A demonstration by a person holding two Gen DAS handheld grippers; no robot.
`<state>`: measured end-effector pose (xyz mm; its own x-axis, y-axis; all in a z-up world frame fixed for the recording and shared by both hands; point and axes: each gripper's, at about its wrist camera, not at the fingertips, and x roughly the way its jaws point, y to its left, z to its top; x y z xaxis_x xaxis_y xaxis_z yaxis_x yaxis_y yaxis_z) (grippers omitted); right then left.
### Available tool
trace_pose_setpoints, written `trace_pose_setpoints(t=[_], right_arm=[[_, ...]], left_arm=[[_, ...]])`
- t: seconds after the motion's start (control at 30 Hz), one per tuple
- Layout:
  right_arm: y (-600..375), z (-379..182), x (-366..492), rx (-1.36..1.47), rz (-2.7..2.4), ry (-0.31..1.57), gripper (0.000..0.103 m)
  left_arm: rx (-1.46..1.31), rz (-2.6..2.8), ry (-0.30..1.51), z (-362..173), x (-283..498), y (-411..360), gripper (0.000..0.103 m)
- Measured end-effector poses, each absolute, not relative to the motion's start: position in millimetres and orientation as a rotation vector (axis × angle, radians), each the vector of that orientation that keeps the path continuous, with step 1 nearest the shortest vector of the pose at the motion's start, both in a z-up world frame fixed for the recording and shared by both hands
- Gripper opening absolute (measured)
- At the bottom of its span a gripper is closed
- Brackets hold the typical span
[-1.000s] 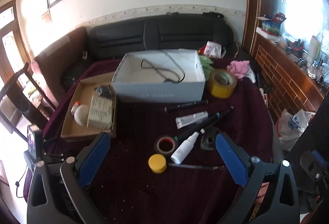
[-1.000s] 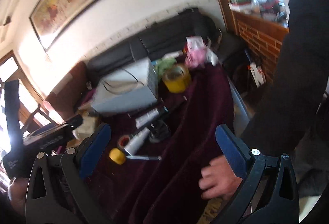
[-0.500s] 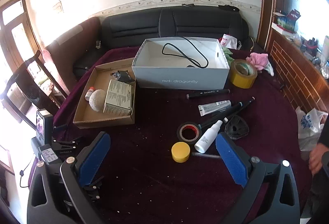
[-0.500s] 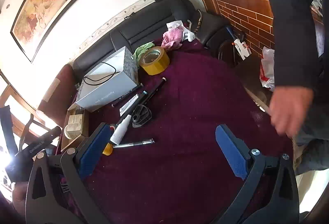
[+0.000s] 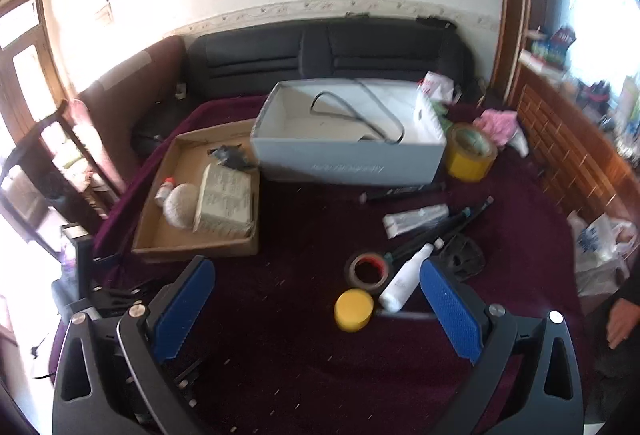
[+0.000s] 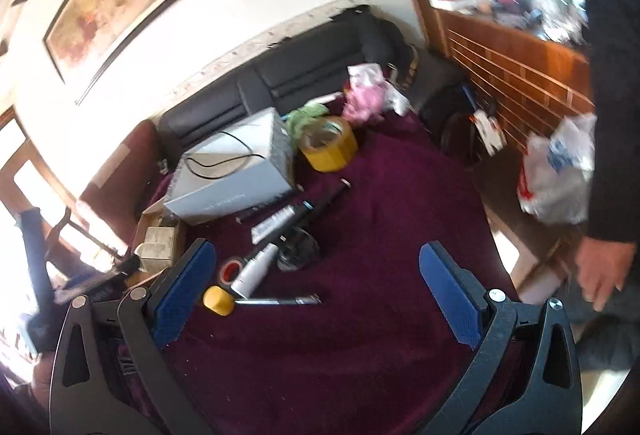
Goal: Organize objects
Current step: 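Withdraw both tools from the tray back over the table, then grasp the yellow round lid with the left tool while the right tool grasps the black plastic part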
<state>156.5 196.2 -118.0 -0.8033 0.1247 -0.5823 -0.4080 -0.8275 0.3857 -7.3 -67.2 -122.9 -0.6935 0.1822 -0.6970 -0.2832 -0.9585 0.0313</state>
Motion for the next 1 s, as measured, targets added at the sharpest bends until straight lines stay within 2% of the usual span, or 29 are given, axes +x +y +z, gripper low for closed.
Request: trace_pose_setpoints(t=[0.13,0.33,0.53,0.7,0.77,0.9,1.0], right_arm=[[192,-108,132,-0.740,2.687,0.637,0.103],[192,-172,53,-1.097,2.656,0.517,0.103],[178,-226,-10,-1.278,2.656,0.365,0.102],[178,-253,-37,-1.327,2.603,0.375,0.102],[177,-262,-44,-1.360,2.589,0.391,0.102],[168,-277,-53,-1.410,2.587,0.351,0.102],[168,-284,-54,-1.443,2.562,0.359,0.102]], left_arm=[[-1.183,2.486,0.221,-164,-24,-66,0.103],[-1.287,2.437,0.326,-240,-33,-68,0.102],[-1.307,2.372,0.359,-268,-41,-60,0.097],[-1.320,2.357,0.325,-276,-50,-55,0.095],[-1.311,2.349,0.344,-278,-52,-50,0.092],[-1.356,2.327,0.339,-286,-63,-45,0.075],[-1.370,2.311,0.320,-290,-68,-48,0.071]])
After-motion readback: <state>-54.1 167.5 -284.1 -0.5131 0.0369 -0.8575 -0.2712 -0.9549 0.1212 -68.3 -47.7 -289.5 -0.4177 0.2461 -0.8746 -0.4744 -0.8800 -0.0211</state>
